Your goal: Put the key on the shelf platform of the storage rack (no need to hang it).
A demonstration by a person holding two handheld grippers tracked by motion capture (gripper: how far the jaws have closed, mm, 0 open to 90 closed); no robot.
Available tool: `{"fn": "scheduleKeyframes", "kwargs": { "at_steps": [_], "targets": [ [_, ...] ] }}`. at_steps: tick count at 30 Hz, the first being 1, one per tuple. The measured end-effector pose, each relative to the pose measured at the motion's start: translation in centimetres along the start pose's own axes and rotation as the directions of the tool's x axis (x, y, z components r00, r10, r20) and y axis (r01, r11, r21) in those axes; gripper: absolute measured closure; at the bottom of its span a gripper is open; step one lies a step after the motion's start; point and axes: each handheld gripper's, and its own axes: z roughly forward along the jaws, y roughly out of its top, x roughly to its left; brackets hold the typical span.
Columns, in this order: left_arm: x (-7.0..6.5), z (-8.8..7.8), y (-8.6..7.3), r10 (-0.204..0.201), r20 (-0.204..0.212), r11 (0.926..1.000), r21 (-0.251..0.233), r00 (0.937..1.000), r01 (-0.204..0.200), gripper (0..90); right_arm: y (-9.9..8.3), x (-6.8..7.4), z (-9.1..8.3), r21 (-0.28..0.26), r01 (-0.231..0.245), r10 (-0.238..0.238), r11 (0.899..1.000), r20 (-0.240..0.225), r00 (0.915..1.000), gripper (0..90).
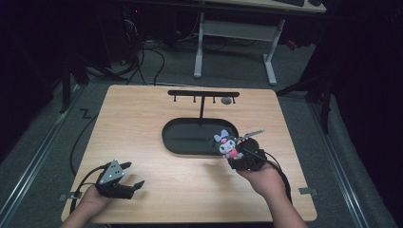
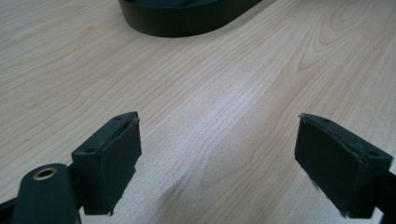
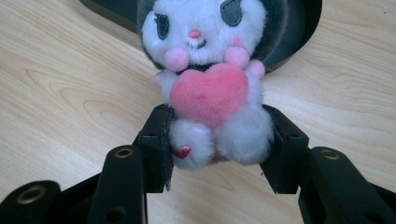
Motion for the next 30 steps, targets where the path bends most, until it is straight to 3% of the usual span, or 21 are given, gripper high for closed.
{"fn": "scheduleKeyframes", "kwargs": {
  "at_steps": [30],
  "targets": [
    [0.0, 0.0, 0.0, 0.0, 0.002, 1.0, -0.003, 1.0, 0.0, 15.5, 4.8, 0.0, 3.5, 0.001, 0.0, 0.0, 1.0, 0.012, 0.9999, 51.1]
  ]
}}
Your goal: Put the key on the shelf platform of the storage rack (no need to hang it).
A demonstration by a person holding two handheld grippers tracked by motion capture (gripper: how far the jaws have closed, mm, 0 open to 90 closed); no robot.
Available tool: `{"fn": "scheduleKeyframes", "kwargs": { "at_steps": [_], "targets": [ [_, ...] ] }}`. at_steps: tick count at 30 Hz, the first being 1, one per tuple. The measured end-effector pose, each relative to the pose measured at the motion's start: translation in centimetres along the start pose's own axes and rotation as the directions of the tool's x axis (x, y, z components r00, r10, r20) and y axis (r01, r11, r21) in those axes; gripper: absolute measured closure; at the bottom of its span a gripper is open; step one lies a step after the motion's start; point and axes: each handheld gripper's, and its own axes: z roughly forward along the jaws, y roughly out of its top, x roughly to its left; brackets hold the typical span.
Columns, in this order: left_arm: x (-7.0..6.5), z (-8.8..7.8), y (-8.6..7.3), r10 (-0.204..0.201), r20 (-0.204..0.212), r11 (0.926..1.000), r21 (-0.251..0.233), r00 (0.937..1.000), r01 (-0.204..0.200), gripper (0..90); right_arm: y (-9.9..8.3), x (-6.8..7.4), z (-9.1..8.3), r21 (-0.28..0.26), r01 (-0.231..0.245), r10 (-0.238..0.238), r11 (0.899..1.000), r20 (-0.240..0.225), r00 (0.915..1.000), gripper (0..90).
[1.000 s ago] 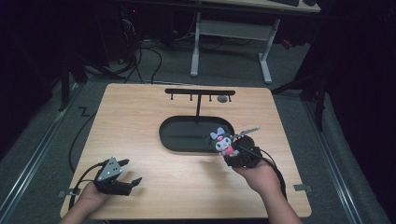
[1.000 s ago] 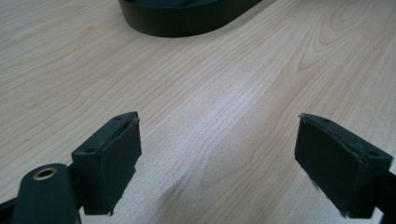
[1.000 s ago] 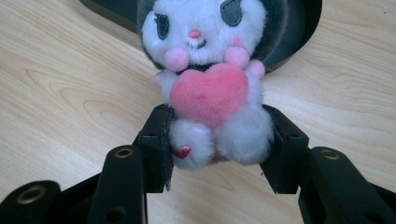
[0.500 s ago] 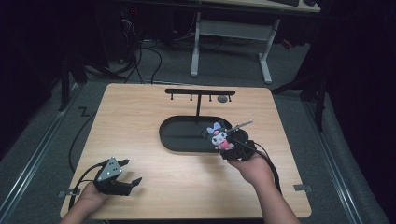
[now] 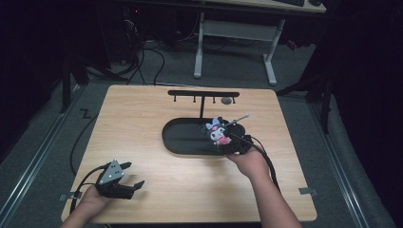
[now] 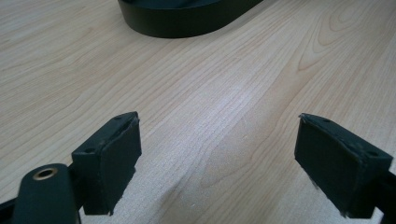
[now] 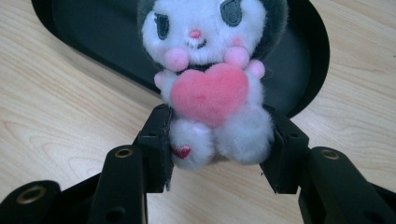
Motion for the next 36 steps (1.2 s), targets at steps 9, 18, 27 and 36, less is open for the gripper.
{"fn": "scheduleKeyframes", "kwargs": {
  "at_steps": [9, 18, 27, 36],
  "targets": [
    [0.0, 0.0, 0.0, 0.001, 0.0, 1.0, 0.001, 1.0, -0.001, 15.5, 1.4, -0.2, 1.5, 0.004, -0.019, 0.019, 1.0, -0.006, 0.9998, 51.1],
    [0.0, 0.0, 0.0, 0.002, 0.0, 1.0, -0.002, 1.0, -0.002, 15.5, 2.5, -0.1, 3.6, 0.022, -0.036, 0.036, 0.999, -0.01, 0.9993, 51.1],
    [0.0, 0.0, 0.0, -0.001, 0.002, 1.0, -0.004, 1.0, 0.001, 15.5, 3.1, 0.0, 5.6, 0.044, -0.048, 0.048, 0.998, -0.006, 0.9988, 51.0],
    [0.0, 0.0, 0.0, 0.0, 0.003, 1.0, -0.004, 1.0, 0.0, 15.5, 1.7, -1.0, 5.9, 0.084, -0.072, 0.072, 0.994, 0.006, 0.9974, 50.4]
  ]
}}
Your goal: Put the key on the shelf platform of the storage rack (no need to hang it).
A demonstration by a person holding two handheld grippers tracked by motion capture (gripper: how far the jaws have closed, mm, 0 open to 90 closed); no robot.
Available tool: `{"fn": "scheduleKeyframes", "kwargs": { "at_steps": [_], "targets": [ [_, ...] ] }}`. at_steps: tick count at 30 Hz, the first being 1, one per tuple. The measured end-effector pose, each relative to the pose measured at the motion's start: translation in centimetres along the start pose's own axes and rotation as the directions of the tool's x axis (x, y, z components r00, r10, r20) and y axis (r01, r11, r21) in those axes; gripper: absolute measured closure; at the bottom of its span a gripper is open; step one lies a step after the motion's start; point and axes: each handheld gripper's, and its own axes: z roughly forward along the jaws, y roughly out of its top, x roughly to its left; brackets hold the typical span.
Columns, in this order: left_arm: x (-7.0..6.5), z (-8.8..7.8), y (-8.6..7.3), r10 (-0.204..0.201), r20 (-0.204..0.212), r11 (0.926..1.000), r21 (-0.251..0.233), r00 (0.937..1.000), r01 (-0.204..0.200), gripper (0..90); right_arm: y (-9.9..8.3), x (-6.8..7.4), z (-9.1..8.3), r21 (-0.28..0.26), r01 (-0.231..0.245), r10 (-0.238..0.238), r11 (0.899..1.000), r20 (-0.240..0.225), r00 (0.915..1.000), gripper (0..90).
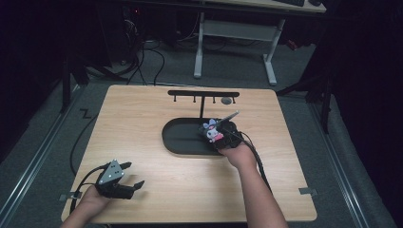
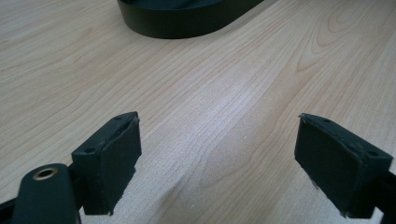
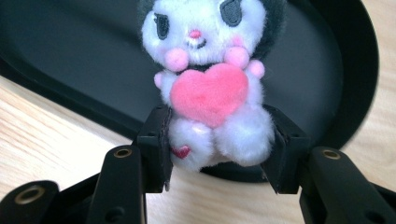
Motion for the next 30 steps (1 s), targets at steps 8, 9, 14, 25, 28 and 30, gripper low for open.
{"fn": "scheduleKeyframes", "kwargs": {
  "at_steps": [8, 9, 14, 25, 28, 30],
  "targets": [
    [0.0, 0.0, 0.0, -0.001, -0.003, 1.0, 0.003, 1.0, 0.001, 15.5, -0.8, -0.9, 0.4, 0.013, -0.03, 0.03, 0.999, -0.007, 0.9995, 49.5],
    [0.0, 0.0, 0.0, -0.003, -0.003, 1.0, 0.004, 1.0, 0.003, 15.5, -0.8, -0.8, 0.7, 0.014, -0.029, 0.029, 0.999, -0.01, 0.9995, 49.3],
    [0.0, 0.0, 0.0, -0.004, -0.002, 1.0, 0.004, 1.0, 0.004, 15.5, -0.4, -0.6, 1.4, 0.001, -0.032, 0.032, 0.999, -0.015, 0.9994, 46.0],
    [0.1, 0.0, 0.0, -0.005, 0.0, 1.0, 0.005, 1.0, 0.005, 15.5, 0.1, 0.0, 0.2, -0.031, -0.021, 0.021, 0.999, -0.007, 0.9998, 29.7],
    [0.0, 0.1, 0.0, -0.004, -0.002, 1.0, 0.006, 1.0, 0.004, 15.5, 0.0, 0.0, -0.4, -0.054, -0.018, 0.018, 0.998, -0.001, 0.9998, 28.7],
    [0.0, 0.1, 0.0, -0.004, -0.002, 1.0, 0.007, 1.0, 0.004, 15.5, -0.1, 0.0, -0.7, -0.064, -0.011, 0.012, 0.998, 0.005, 0.9999, 27.9]
  ]
}}
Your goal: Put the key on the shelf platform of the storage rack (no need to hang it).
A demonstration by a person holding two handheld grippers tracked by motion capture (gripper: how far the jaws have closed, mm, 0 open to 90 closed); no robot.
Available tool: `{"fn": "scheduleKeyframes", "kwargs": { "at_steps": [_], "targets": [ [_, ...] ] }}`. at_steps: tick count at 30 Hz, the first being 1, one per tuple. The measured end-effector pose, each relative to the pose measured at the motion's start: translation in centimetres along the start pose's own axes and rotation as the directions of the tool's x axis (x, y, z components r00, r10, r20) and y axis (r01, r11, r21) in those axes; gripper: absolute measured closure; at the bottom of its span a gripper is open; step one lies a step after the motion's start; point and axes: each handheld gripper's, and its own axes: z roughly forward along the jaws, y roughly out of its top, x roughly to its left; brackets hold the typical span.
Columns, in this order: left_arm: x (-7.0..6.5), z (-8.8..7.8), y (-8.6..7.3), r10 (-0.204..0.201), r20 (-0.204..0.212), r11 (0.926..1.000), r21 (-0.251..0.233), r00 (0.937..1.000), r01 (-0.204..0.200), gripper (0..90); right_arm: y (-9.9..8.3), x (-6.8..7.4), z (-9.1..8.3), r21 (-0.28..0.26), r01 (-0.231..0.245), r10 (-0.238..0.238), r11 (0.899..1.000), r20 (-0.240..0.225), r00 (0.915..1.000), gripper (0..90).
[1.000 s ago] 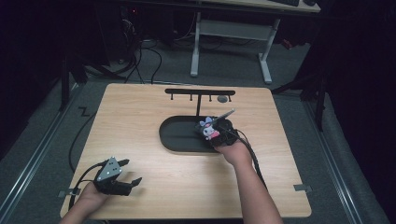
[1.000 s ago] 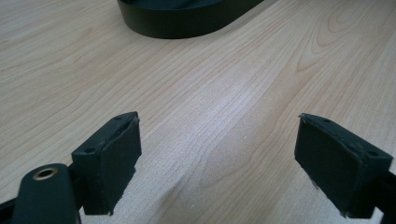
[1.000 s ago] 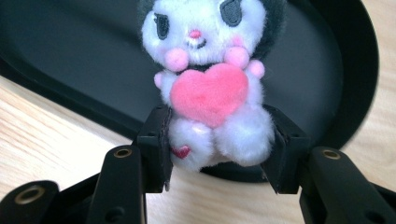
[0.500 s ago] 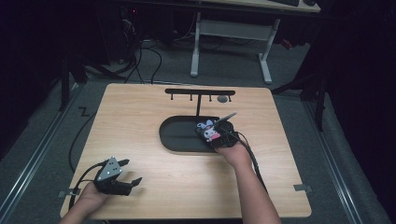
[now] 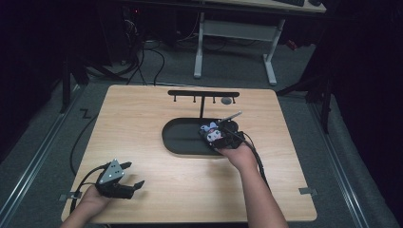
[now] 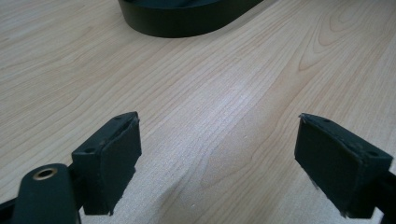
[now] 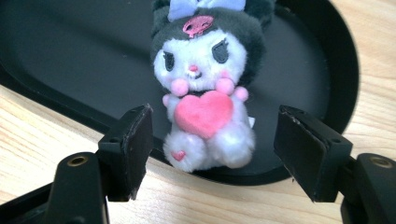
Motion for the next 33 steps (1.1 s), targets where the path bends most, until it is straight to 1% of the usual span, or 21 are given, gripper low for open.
{"fn": "scheduleKeyframes", "kwargs": {
  "at_steps": [4, 5, 10, 12, 13, 16, 17, 20, 23, 27, 28, 30, 33],
  "targets": [
    [0.0, 0.0, 0.0, 0.001, 0.0, 1.0, 0.001, 1.0, -0.001, 15.5, -0.3, -0.1, -0.3, -0.016, 0.01, -0.01, 1.0, -0.005, 0.9999, 27.4],
    [0.0, 0.0, 0.0, 0.0, 0.0, 1.0, 0.001, 1.0, 0.0, 15.5, -0.4, -0.1, -0.4, -0.019, 0.018, -0.018, 1.0, 0.003, 0.9998, 26.8],
    [0.0, 0.0, 0.0, 0.001, -0.001, 1.0, 0.002, 1.0, -0.001, 15.5, -0.9, -0.4, -0.9, -0.046, 0.002, -0.002, 0.999, -0.005, 1.0, 26.6],
    [0.0, 0.0, 0.0, 0.001, -0.001, 1.0, 0.002, 1.0, -0.001, 15.5, -1.0, -0.6, -1.0, -0.049, 0.005, -0.006, 0.999, -0.005, 1.0, 26.4],
    [0.0, 0.0, 0.0, 0.001, -0.001, 1.0, 0.002, 1.0, -0.001, 15.5, -1.2, -0.8, -1.1, -0.051, -0.004, 0.003, 0.999, -0.004, 1.0, 26.1],
    [0.0, 0.0, 0.0, 0.001, 0.0, 1.0, 0.003, 1.0, -0.001, 15.5, -1.6, -1.1, -1.2, -0.066, -0.01, 0.01, 0.998, -0.009, 0.9999, 26.1],
    [0.0, 0.0, 0.0, 0.001, 0.0, 1.0, 0.003, 1.0, -0.001, 15.5, -1.6, -1.1, -1.2, -0.066, -0.01, 0.01, 0.998, -0.009, 0.9999, 26.1],
    [0.0, 0.0, 0.0, 0.001, 0.0, 1.0, 0.005, 1.0, -0.001, 15.5, -2.3, -1.3, -1.4, -0.093, -0.01, 0.009, 0.996, -0.011, 0.9999, 26.1],
    [0.0, 0.0, 0.0, 0.001, 0.0, 1.0, 0.006, 1.0, -0.001, 15.5, -2.6, -1.4, -1.6, -0.101, -0.007, 0.006, 0.995, -0.013, 0.9999, 26.1],
    [0.0, 0.1, 0.0, 0.0, 0.0, 1.0, 0.007, 1.0, 0.0, 15.5, -3.5, -1.7, -1.9, -0.136, -0.002, 0.0, 0.991, -0.017, 0.9999, 26.5],
    [0.0, 0.1, 0.0, 0.0, 0.0, 1.0, 0.007, 1.0, 0.0, 15.5, -3.5, -1.7, -1.9, -0.136, -0.002, 0.0, 0.991, -0.017, 0.9999, 26.5],
    [0.0, 0.1, 0.0, 0.001, 0.0, 1.0, 0.008, 1.0, -0.001, 15.5, -4.2, -1.8, -2.2, -0.165, 0.0, -0.004, 0.986, -0.025, 0.9997, 27.0],
    [0.0, 0.1, 0.0, 0.001, 0.0, 1.0, 0.009, 1.0, -0.001, 15.5, -4.8, -1.9, -2.4, -0.193, 0.009, -0.014, 0.981, -0.024, 0.9996, 27.4]
  ]
}}
